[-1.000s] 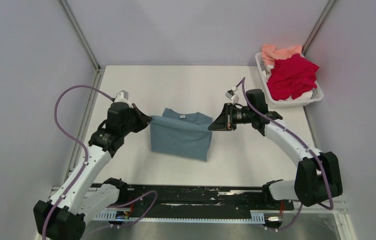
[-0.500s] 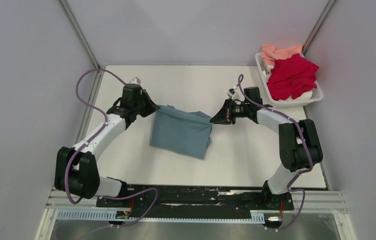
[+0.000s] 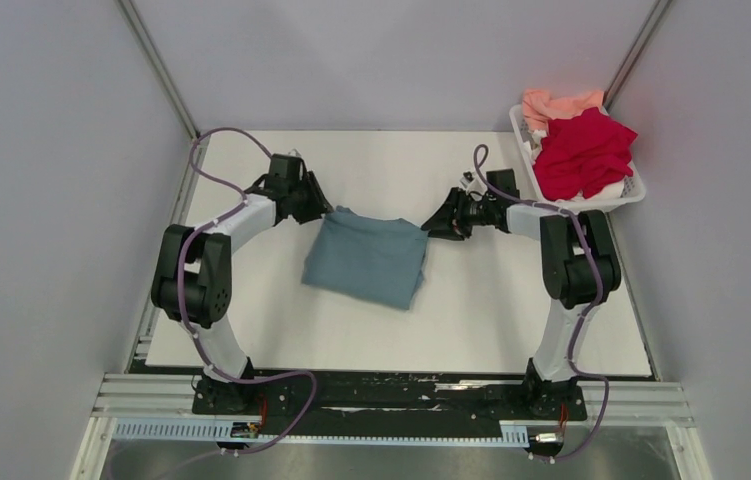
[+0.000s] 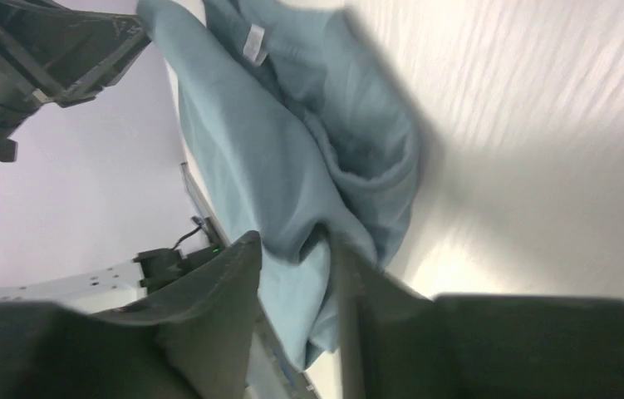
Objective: Fold and stack the t-shirts
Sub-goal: Fold the long partially folded tshirt into a neat square, then put the neatly folded tshirt into the corner of the board with the left arm
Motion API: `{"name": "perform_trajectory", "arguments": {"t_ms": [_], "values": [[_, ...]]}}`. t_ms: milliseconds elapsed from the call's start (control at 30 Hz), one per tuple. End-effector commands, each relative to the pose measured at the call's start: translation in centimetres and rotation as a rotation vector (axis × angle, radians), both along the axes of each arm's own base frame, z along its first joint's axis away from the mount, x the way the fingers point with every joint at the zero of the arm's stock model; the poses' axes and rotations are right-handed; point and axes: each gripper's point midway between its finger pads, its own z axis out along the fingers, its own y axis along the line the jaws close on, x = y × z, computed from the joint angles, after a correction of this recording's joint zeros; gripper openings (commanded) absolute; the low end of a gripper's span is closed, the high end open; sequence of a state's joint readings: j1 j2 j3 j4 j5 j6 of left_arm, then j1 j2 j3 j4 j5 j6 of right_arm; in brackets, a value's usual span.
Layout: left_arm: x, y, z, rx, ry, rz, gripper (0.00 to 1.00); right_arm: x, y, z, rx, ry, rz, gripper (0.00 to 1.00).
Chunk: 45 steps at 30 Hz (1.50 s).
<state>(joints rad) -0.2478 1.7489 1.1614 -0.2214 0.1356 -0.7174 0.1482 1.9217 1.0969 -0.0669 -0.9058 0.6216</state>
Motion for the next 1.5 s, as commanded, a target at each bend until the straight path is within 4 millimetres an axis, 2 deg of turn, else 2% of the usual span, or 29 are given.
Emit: {"name": "perform_trajectory", "arguments": {"t_ms": [0,67,133,233,300,400,467,500,600,633,667,700,733,833,933,1033,1067,1167,1200,1233,1267,1300,1333,1367,1467], "values": [[3.1,0.5,2.7,0.014,-0.101,0.001,0.69,4.9,-0.8,2.1,-0.042,-0.196,-0.029,0.56],[3.4,0.4,4.0,0.01,-0.131,-0.013,0.96,6.2,-1.3,3.8,-0.084,-0.268,-0.056,0.69],[3.2,0.0,5.8,-0.005,-0.165,-0.044,0.99,6.2,-1.5,6.4,-0.106,-0.343,-0.076,0.98],[2.0,-1.4,8.1,-0.074,-0.231,-0.12,1.0,4.3,-0.8,8.8,-0.166,-0.451,-0.076,1.0],[0.9,-2.7,8.5,-0.133,-0.245,-0.19,1.0,1.8,1.5,9.0,-0.167,-0.48,-0.012,1.0],[-0.8,-5.4,8.1,-0.253,-0.222,-0.327,1.0,-0.4,4.3,8.7,-0.101,-0.479,0.039,1.0],[-1.1,-6.5,7.2,-0.306,-0.192,-0.377,1.0,-0.9,5.7,7.7,-0.067,-0.449,0.061,1.0],[-1.1,-6.8,6.0,-0.319,-0.158,-0.385,1.0,-0.8,6.0,7.1,-0.067,-0.433,0.065,1.0],[0.1,-6.8,3.9,-0.302,-0.114,-0.361,1.0,0.5,6.3,4.6,-0.086,-0.378,0.059,1.0],[0.5,-6.5,2.2,-0.282,-0.074,-0.339,1.0,1.1,6.2,3.1,-0.104,-0.346,0.049,1.0],[0.9,-6.3,1.8,-0.269,-0.059,-0.331,1.0,1.6,6.1,2.2,-0.115,-0.328,0.041,1.0],[1.2,-6.1,0.3,-0.251,-0.031,-0.312,1.0,2.1,5.9,0.9,-0.14,-0.305,0.024,1.0],[1.5,-6.0,0.0,-0.247,-0.026,-0.302,1.0,2.5,5.7,-0.3,-0.164,-0.287,0.016,1.0],[2.0,-5.3,-2.7,-0.212,0.02,-0.254,1.0,3.6,5.1,-3.2,-0.216,-0.249,0.007,1.0],[2.3,-4.0,-4.9,-0.151,0.067,-0.194,1.0,4.8,4.5,-5.0,-0.259,-0.233,-0.002,1.0],[2.6,-2.8,-5.9,-0.093,0.087,-0.137,1.0,6.0,3.4,-5.7,-0.339,-0.225,-0.013,1.0],[2.7,-2.6,-5.6,-0.086,0.089,-0.132,1.0,6.4,3.3,-5.2,-0.353,-0.241,-0.006,1.0],[3.5,-2.5,-2.7,-0.072,0.035,-0.147,1.0,7.2,3.1,-1.5,-0.369,-0.33,0.001,1.0],[3.7,-2.5,-0.7,-0.068,-0.009,-0.148,1.0,7.5,2.9,1.0,-0.374,-0.384,-0.013,1.0],[3.8,-2.3,0.5,-0.058,-0.032,-0.154,1.0,7.6,2.6,3.3,-0.382,-0.434,-0.033,1.0],[3.8,-2.0,2.9,-0.051,-0.086,-0.147,1.0,7.5,2.2,5.2,-0.39,-0.472,-0.054,1.0],[3.3,-1.7,5.0,-0.042,-0.129,-0.147,1.0,7.2,1.5,7.1,-0.404,-0.514,-0.087,1.0],[3.0,-1.2,5.8,-0.023,-0.149,-0.132,1.0,6.8,0.6,9.0,-0.421,-0.545,-0.133,1.0],[1.9,-0.7,6.7,-0.01,-0.166,-0.127,1.0,6.1,-0.4,9.9,-0.445,-0.556,-0.182,1.0],[-0.5,0.8,6.5,0.031,-0.167,-0.093,1.0,3.8,-5.2,11.4,-0.543,-0.546,-0.414,1.0]]}}
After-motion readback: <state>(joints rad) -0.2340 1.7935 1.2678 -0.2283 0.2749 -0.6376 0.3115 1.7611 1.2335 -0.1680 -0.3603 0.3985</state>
